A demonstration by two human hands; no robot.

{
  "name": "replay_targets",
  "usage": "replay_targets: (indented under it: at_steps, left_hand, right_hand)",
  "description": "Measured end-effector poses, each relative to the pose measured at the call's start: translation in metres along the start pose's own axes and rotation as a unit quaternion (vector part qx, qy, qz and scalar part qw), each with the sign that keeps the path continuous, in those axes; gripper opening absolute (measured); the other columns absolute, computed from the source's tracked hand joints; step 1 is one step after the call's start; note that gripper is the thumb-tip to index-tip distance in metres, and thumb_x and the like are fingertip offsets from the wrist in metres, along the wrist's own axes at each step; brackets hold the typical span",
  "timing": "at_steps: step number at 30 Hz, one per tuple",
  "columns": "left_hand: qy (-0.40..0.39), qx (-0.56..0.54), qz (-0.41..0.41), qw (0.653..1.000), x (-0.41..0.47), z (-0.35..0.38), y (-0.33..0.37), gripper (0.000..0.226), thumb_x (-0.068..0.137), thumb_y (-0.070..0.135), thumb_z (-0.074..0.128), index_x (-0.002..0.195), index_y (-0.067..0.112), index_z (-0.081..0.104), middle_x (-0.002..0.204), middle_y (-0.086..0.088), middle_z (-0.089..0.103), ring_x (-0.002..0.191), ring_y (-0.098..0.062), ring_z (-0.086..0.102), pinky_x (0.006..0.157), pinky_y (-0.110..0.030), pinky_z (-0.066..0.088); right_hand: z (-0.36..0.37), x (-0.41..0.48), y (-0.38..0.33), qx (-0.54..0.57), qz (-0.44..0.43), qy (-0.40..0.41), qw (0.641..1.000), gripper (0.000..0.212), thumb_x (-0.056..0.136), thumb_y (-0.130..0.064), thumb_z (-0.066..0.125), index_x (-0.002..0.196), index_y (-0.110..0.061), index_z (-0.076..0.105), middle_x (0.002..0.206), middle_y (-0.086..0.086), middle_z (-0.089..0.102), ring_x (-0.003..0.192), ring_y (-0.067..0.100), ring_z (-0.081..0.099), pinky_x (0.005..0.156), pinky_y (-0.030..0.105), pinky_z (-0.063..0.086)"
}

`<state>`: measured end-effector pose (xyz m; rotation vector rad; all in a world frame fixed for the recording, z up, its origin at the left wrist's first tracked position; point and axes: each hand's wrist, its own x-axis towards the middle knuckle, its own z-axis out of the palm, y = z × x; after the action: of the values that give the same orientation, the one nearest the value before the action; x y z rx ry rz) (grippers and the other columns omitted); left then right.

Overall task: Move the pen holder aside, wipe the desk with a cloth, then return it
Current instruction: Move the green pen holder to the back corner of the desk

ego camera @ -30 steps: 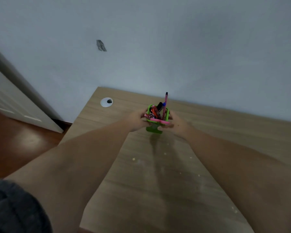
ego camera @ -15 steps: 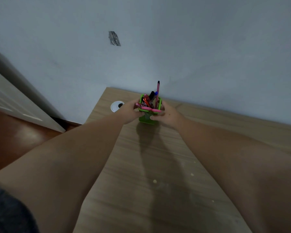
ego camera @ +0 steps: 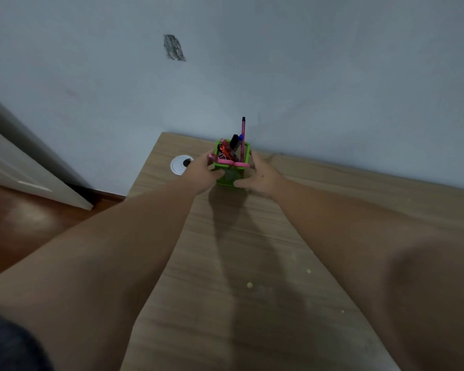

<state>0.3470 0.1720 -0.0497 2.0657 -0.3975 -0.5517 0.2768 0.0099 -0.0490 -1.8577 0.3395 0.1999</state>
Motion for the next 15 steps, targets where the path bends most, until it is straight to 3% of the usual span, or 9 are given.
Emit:
replay_targets:
  at_steps: [2,4,6,8,9,12,15]
  left_hand:
    - [0.036,-0.014,-0.026,0.999,-0.01,0.006,0.001,0.054,0.084,0.009,0.062,0.134,0.021,0.046,0.128,-0.001,0.058,0.123,-0.02,0.051,0.093,-0.026,0.047]
    - [0.069,-0.001,-0.052,0.996,-0.026,0.016,0.003,0.054,0.085,0.013,0.06,0.136,0.017,0.043,0.137,-0.009,0.052,0.126,-0.026,0.048,0.102,-0.042,0.043]
    - [0.084,0.014,-0.062,0.994,-0.044,0.03,0.01,0.044,0.088,0.018,0.057,0.131,0.011,0.048,0.13,-0.013,0.056,0.121,-0.03,0.052,0.1,-0.039,0.043]
    - [0.072,0.013,-0.07,0.995,-0.062,0.047,0.021,0.039,0.089,0.015,0.053,0.127,0.007,0.049,0.125,-0.015,0.058,0.116,-0.034,0.054,0.095,-0.033,0.043]
    - [0.061,0.016,-0.065,0.996,-0.069,0.057,0.028,0.038,0.089,0.014,0.052,0.127,0.004,0.05,0.125,-0.017,0.058,0.117,-0.035,0.053,0.097,-0.032,0.042]
    - [0.033,0.127,-0.015,0.991,-0.088,0.089,0.052,0.047,0.091,0.021,0.053,0.133,0.004,0.046,0.136,-0.018,0.05,0.128,-0.032,0.045,0.108,-0.038,0.034]
    - [-0.004,0.269,0.141,0.953,-0.108,0.127,0.075,0.049,0.091,0.03,0.049,0.134,0.008,0.046,0.143,-0.013,0.045,0.136,-0.028,0.036,0.112,-0.038,0.027]
  right_hand:
    - [-0.003,-0.007,0.007,-0.063,0.03,0.007,0.998,0.106,0.072,-0.016,0.079,0.15,-0.017,0.008,0.153,0.01,0.028,0.137,0.024,0.035,0.11,0.04,0.036]
    - [-0.007,-0.023,0.015,-0.127,0.06,0.024,0.99,0.112,0.071,-0.032,0.08,0.151,-0.02,0.003,0.156,0.013,0.022,0.14,0.025,0.029,0.111,0.044,0.033]
    - [-0.013,-0.045,0.024,-0.143,0.061,0.036,0.987,0.106,0.073,-0.038,0.077,0.15,-0.019,0.008,0.152,0.014,0.031,0.134,0.02,0.037,0.108,0.026,0.034]
    - [-0.019,-0.069,0.03,-0.138,0.049,0.057,0.988,0.092,0.078,-0.034,0.073,0.149,-0.013,0.019,0.146,0.01,0.041,0.117,0.009,0.046,0.085,-0.002,0.032]
    - [-0.024,-0.084,0.033,-0.151,0.045,0.071,0.985,0.085,0.081,-0.033,0.071,0.148,-0.011,0.023,0.145,0.009,0.043,0.116,0.009,0.046,0.079,-0.004,0.03]
    - [-0.039,-0.125,0.039,-0.221,0.036,0.091,0.97,0.068,0.089,-0.037,0.059,0.146,-0.011,0.031,0.149,0.011,0.039,0.133,0.02,0.04,0.105,0.021,0.031]
    - [-0.059,-0.171,0.059,-0.257,0.052,0.135,0.956,0.059,0.094,-0.038,0.049,0.144,-0.011,0.033,0.149,0.011,0.038,0.136,0.024,0.037,0.107,0.027,0.027]
